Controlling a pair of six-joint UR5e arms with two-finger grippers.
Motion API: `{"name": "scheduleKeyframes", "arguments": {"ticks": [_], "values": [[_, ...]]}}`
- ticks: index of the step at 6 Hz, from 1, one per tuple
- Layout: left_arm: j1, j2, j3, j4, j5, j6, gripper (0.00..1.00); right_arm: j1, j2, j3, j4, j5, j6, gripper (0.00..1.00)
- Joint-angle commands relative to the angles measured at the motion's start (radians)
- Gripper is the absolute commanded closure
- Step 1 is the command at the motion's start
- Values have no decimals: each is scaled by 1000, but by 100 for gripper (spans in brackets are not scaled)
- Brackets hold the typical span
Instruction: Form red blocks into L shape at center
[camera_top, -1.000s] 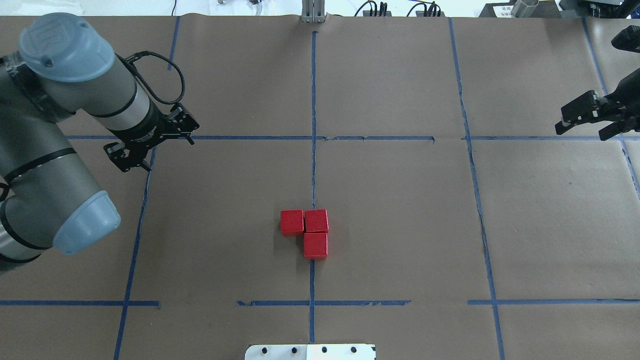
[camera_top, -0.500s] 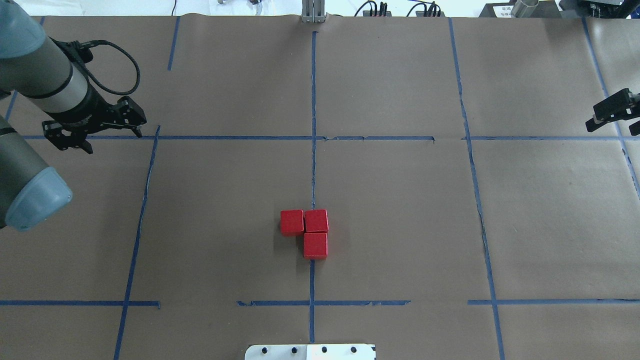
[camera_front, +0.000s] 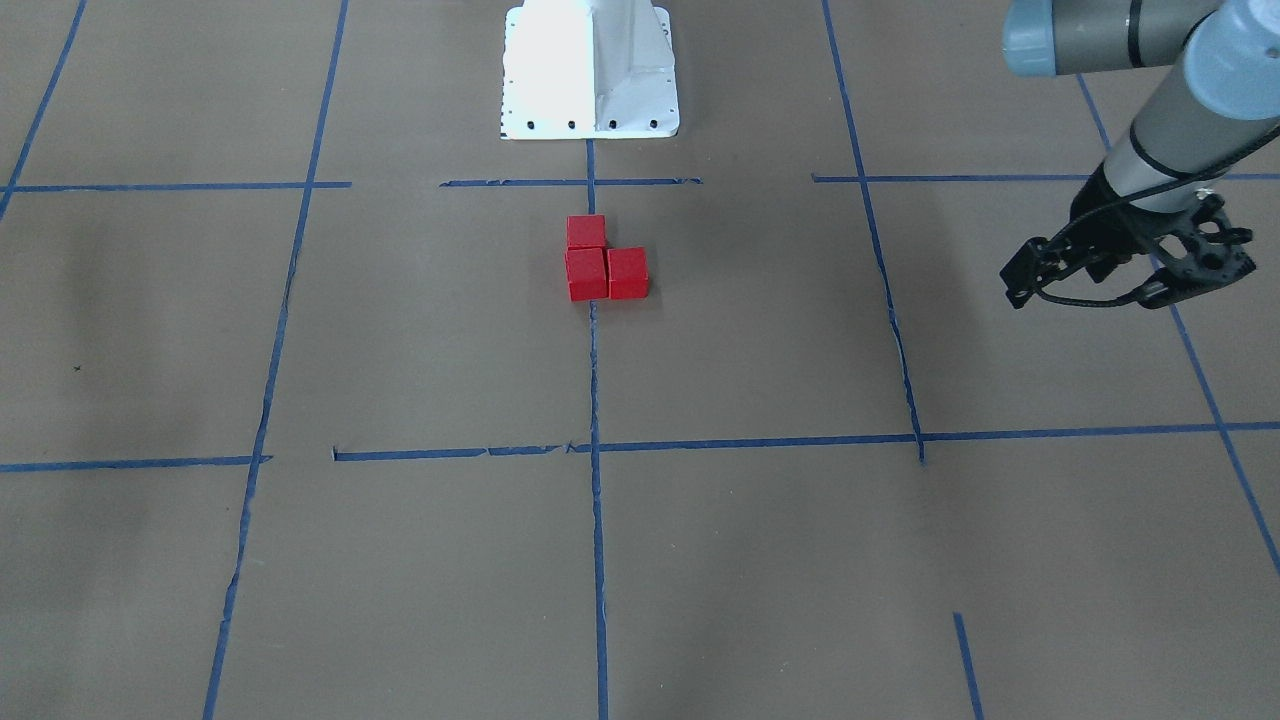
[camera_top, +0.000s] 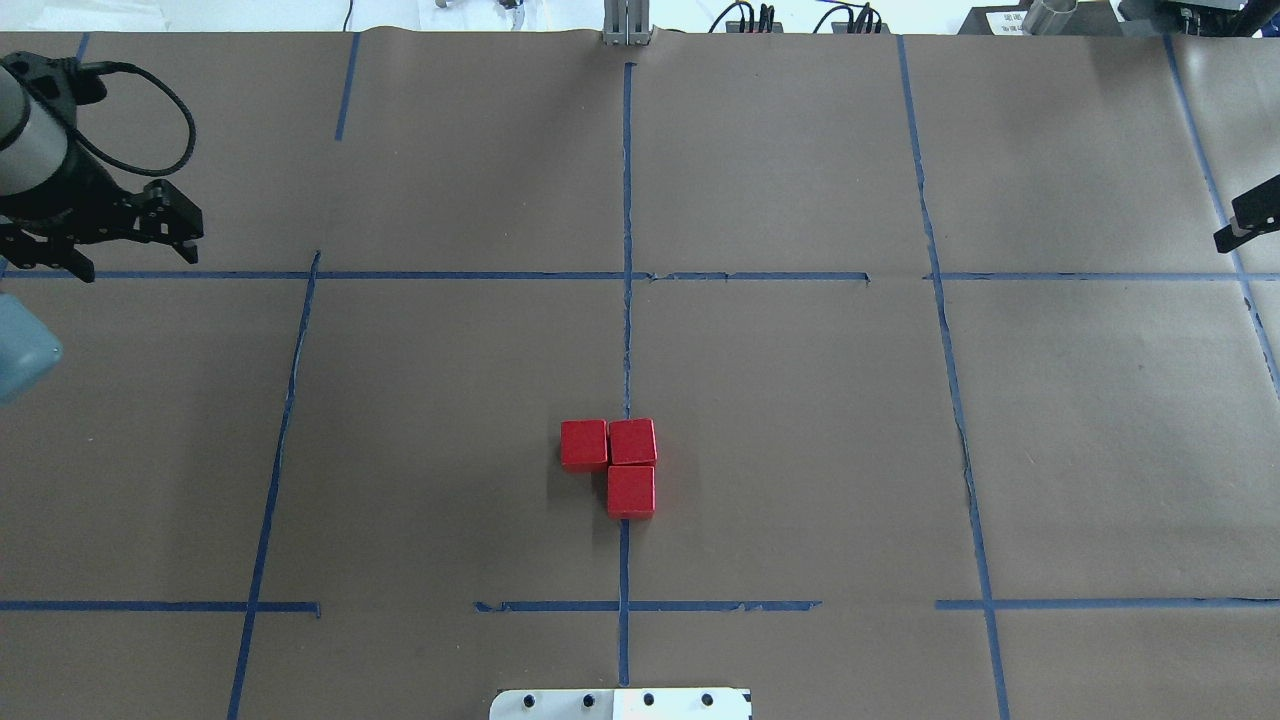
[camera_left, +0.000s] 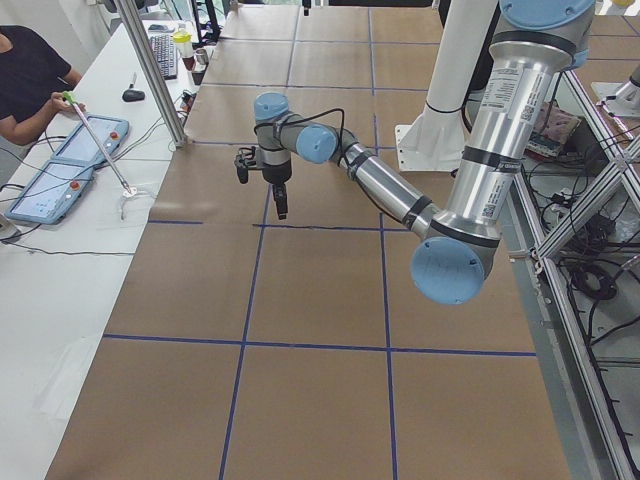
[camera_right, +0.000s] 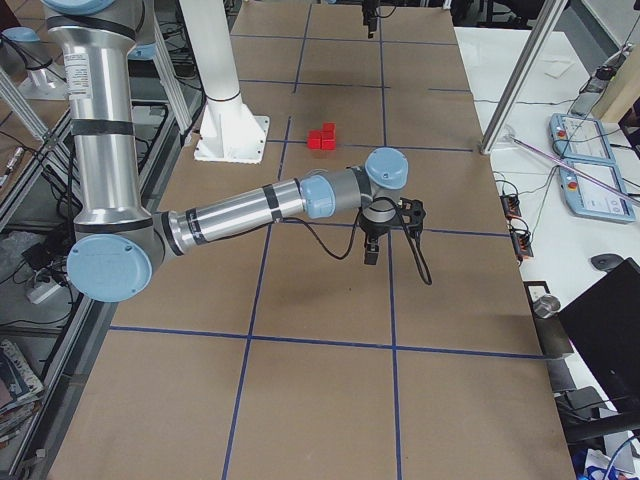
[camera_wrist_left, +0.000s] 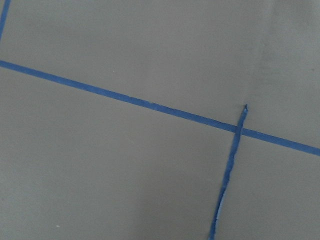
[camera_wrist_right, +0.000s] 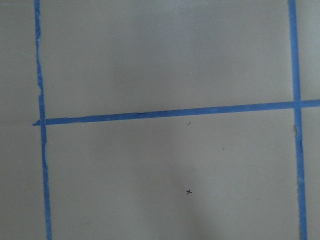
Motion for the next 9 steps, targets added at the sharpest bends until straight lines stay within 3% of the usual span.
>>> {"name": "scheduleKeyframes", "arguments": {"ticks": [1,3,6,9], "values": [[-160,47,93,-2,-6,312,0,54,-6,-61,2,1,-78,0],[-297,63,214,-7,-76,538,0,85,-23,-69,1,4,-93,0],[-394,133,222,-8,-200,709,0,103,-57,-69,7,-6,-109,0],[-426,138,216,-1,-201,797,0,102,-77,-66,16,-43,-156,0]]}}
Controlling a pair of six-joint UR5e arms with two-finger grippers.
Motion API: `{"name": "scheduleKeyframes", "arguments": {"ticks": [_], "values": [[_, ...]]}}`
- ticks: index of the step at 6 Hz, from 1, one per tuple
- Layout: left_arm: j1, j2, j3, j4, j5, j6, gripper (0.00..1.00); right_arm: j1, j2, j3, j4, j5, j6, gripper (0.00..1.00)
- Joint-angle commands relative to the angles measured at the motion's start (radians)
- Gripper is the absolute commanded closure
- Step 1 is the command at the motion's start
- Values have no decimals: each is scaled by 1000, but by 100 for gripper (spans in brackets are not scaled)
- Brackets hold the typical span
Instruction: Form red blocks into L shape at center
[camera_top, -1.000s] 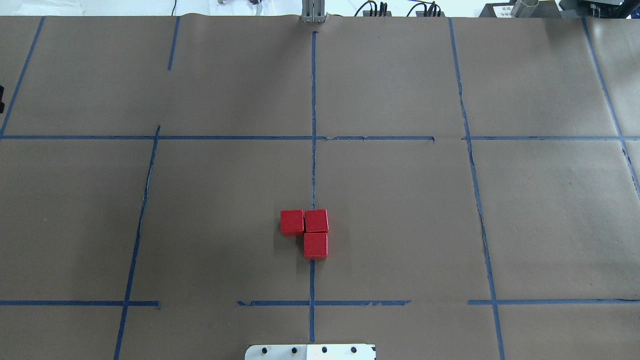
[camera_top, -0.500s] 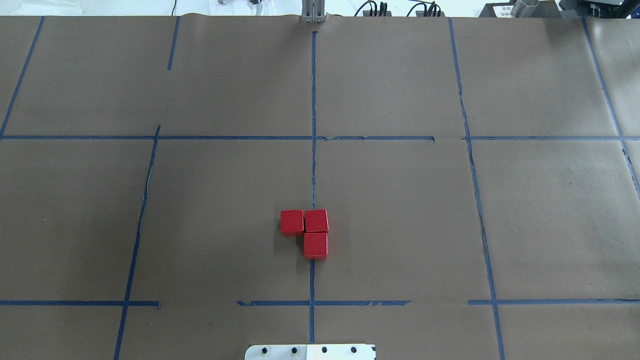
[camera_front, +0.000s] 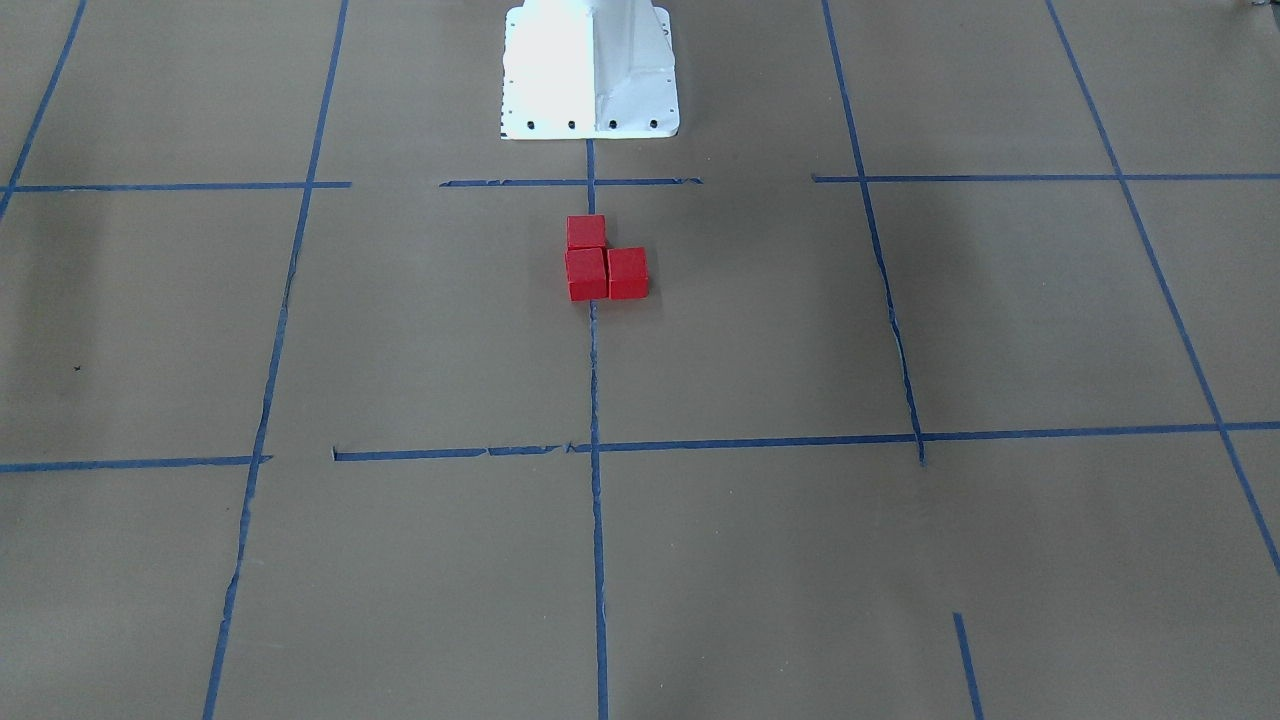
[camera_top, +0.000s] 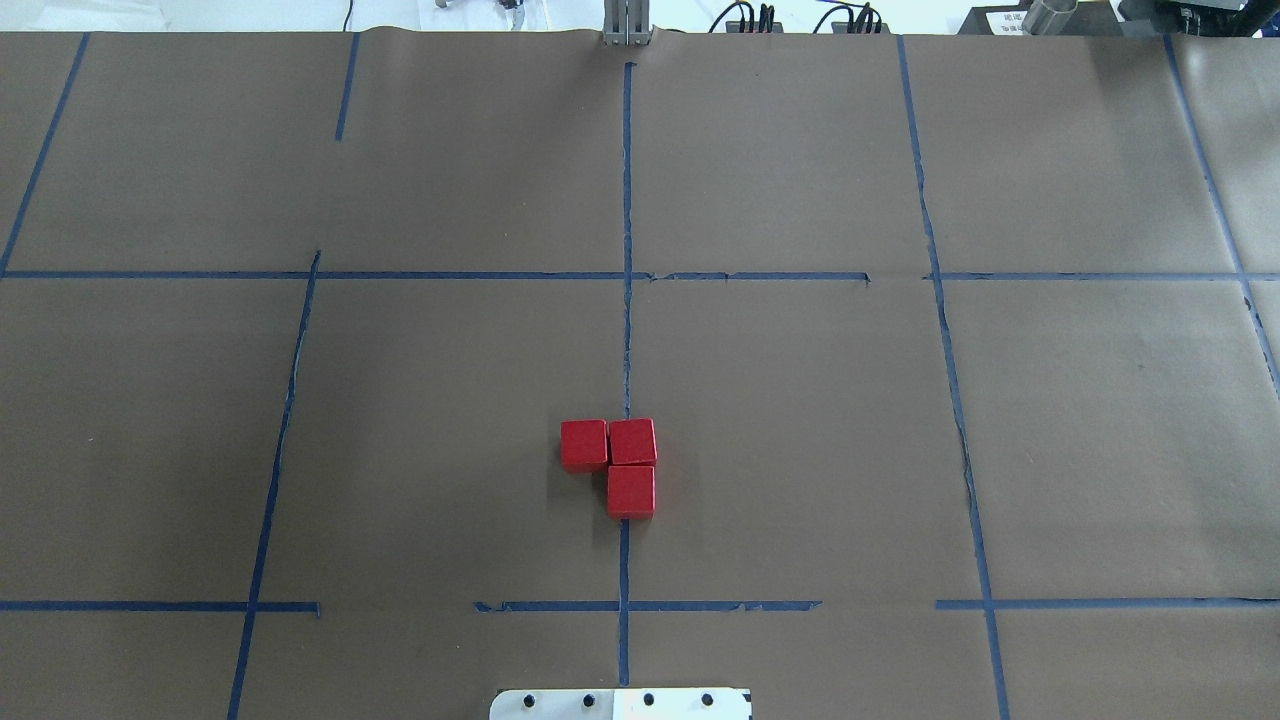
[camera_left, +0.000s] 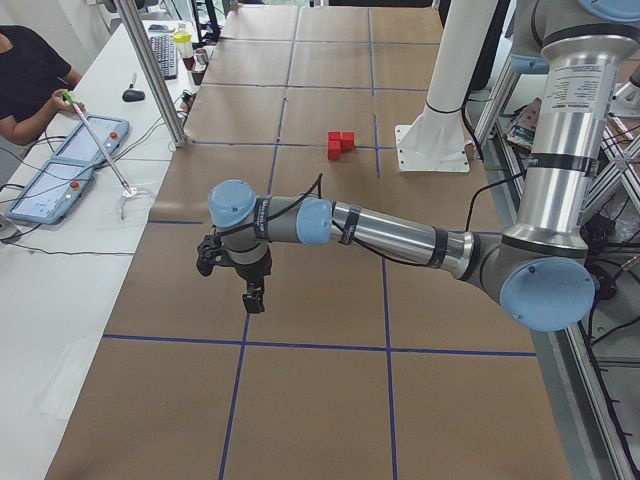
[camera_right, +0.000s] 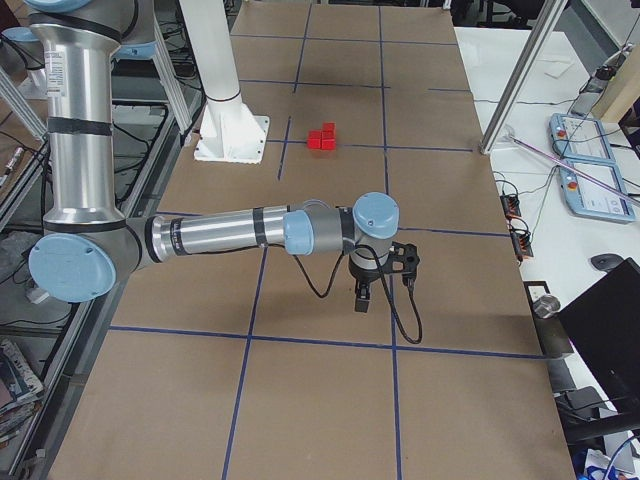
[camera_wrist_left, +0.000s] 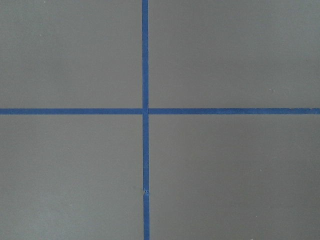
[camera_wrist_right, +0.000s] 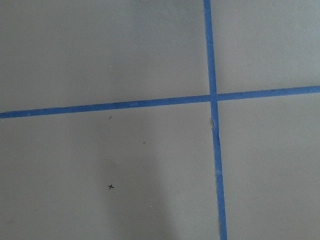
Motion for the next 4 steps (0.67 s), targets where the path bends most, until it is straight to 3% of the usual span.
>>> {"name": "scheduleKeyframes", "arguments": {"ticks": [1,4], "values": [[-9,41,-13,-3,-1,73,0,0,-9,0,2,-6,-4,0],[-47,187,-85,-45,-30,104,0,0,-19,0,-4,1,-23,0]]}}
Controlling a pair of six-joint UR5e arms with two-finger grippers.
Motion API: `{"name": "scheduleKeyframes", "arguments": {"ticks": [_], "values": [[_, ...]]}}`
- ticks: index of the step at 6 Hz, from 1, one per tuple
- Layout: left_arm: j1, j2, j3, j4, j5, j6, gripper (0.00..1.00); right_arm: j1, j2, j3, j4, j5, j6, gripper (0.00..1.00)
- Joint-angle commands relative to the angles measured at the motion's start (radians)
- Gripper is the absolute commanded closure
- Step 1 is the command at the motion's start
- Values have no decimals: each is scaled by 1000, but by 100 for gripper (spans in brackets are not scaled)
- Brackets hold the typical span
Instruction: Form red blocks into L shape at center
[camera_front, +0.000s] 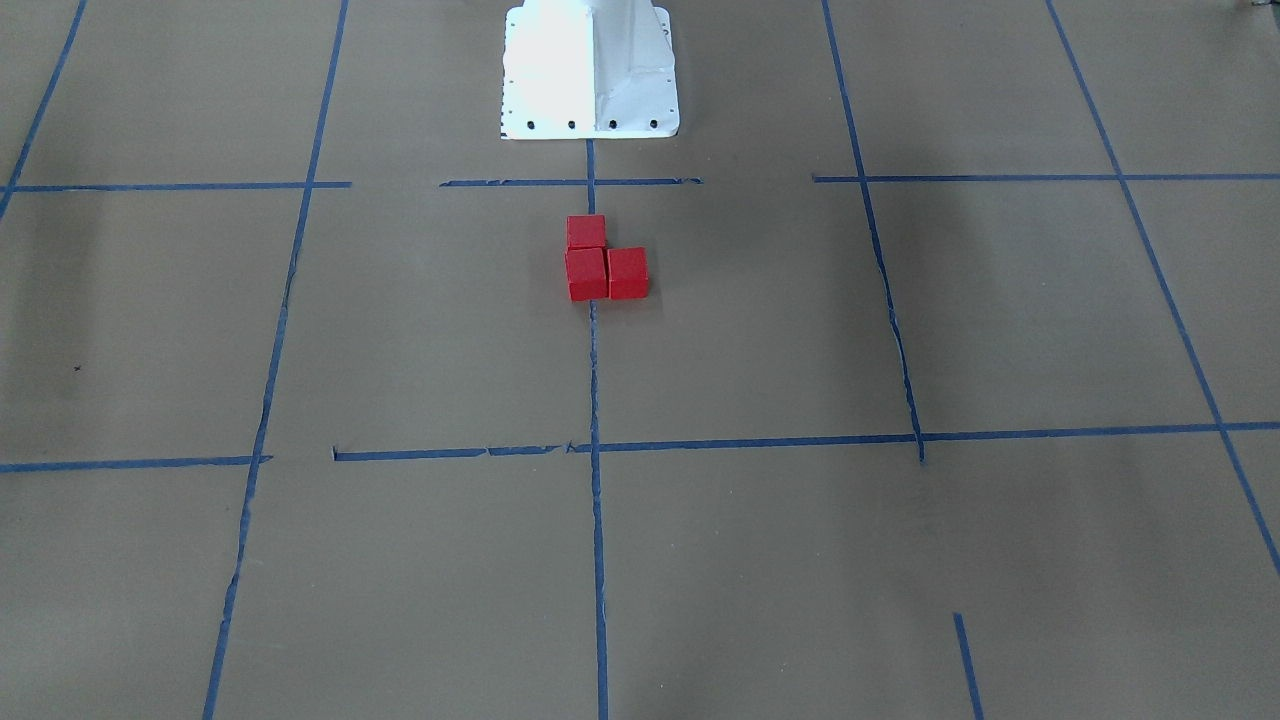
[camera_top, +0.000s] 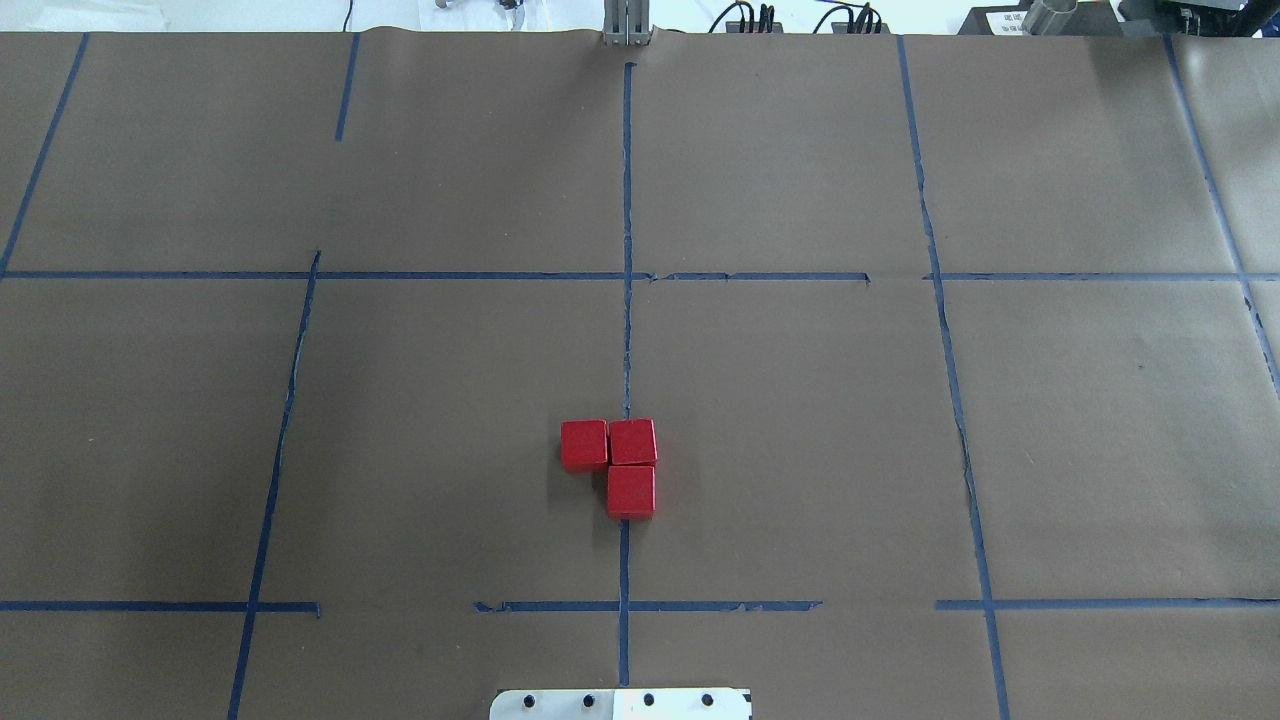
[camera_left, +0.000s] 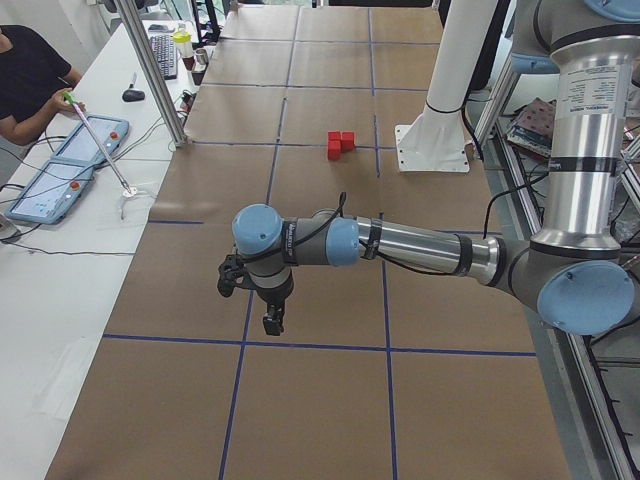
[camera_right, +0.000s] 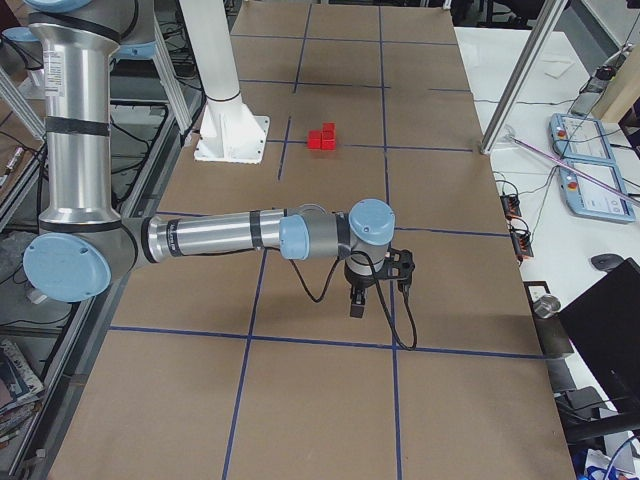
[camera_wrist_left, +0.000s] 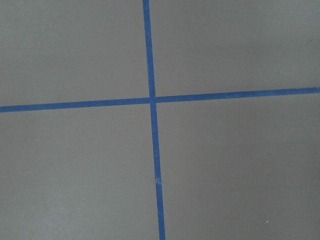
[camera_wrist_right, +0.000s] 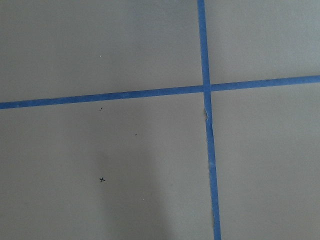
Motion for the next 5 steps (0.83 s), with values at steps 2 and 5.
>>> {"name": "scheduleKeyframes", "arguments": {"ticks": [2,5], "values": [[-1,37,-31,-7,-17,1,0,0,-27,11,-1,3,-20,0],[3,9,-19,-10,-20,1,0,0,-47,16,3,6,-20,0]]}}
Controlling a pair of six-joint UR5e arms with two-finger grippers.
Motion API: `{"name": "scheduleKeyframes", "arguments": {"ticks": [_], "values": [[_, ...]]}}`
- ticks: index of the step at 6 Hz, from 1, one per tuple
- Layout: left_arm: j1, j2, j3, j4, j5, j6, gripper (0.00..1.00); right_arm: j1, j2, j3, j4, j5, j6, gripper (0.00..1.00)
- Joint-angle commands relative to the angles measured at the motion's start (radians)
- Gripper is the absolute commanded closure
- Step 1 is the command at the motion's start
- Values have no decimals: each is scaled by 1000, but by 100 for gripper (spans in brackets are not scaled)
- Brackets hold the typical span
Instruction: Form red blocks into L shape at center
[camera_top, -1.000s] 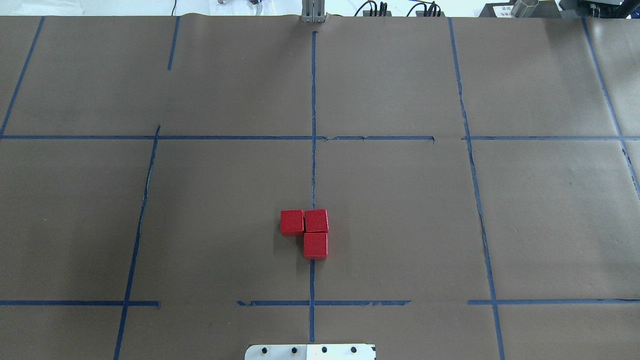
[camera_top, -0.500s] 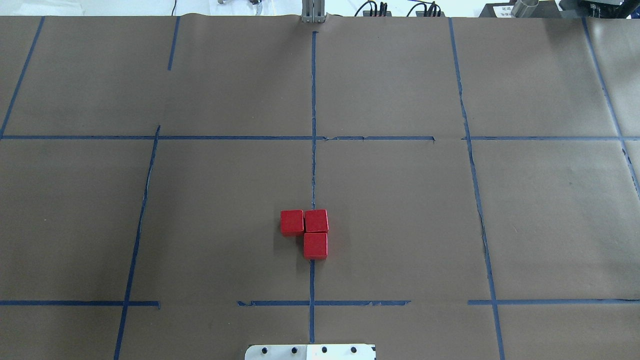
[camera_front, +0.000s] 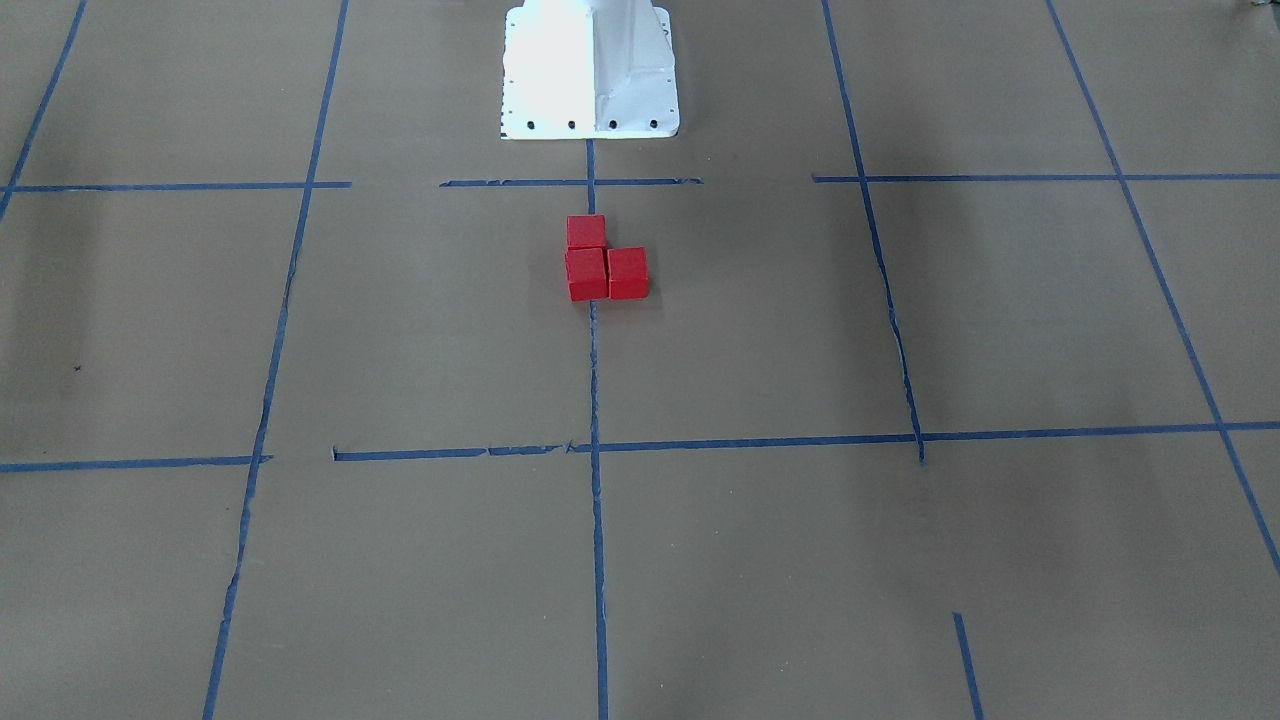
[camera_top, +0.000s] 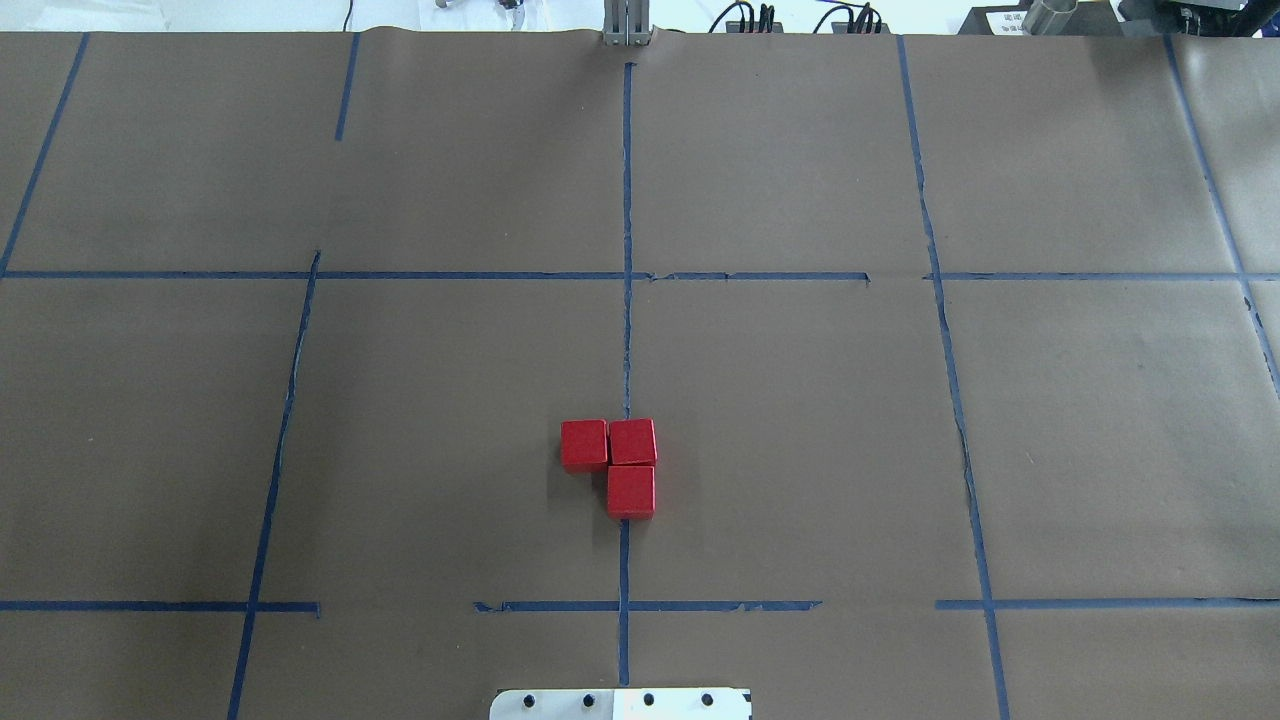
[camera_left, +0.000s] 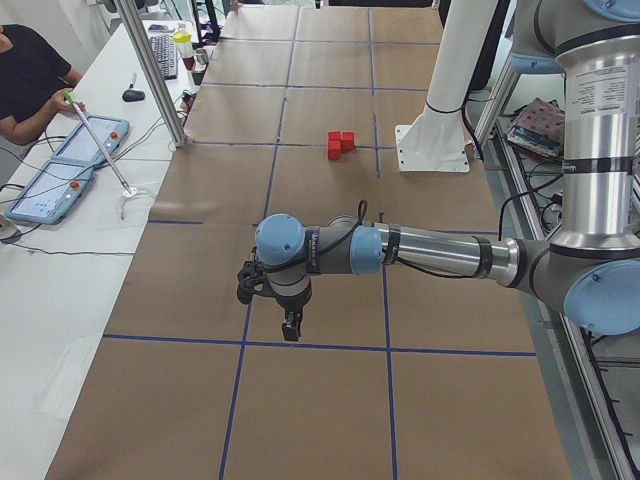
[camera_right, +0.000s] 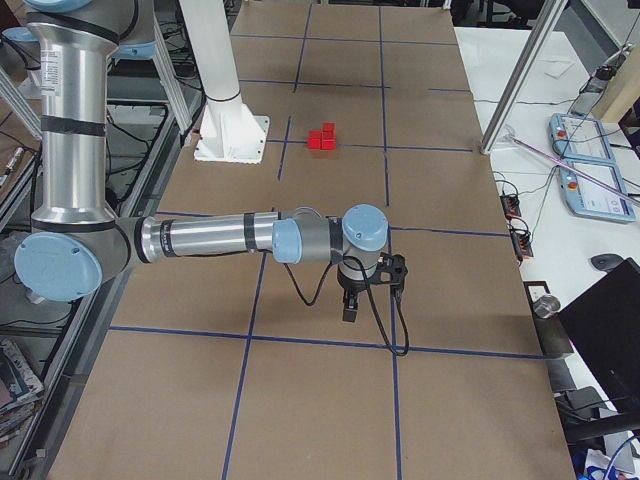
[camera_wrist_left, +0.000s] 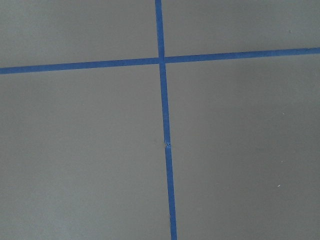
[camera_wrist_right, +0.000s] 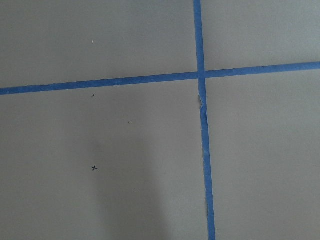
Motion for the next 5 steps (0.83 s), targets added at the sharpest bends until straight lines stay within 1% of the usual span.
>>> {"name": "scheduleKeyframes", "arguments": {"ticks": [1,2,5], "values": [[6,-35,11,5,-4,-4,0,0,-45,42,3,2,1,0],[6,-32,2,5,-2,-4,0,0,-59,59,3,4,7,0],[6,-25,11,7,-4,-4,0,-2,-62,58,-4,4,18,0]]}}
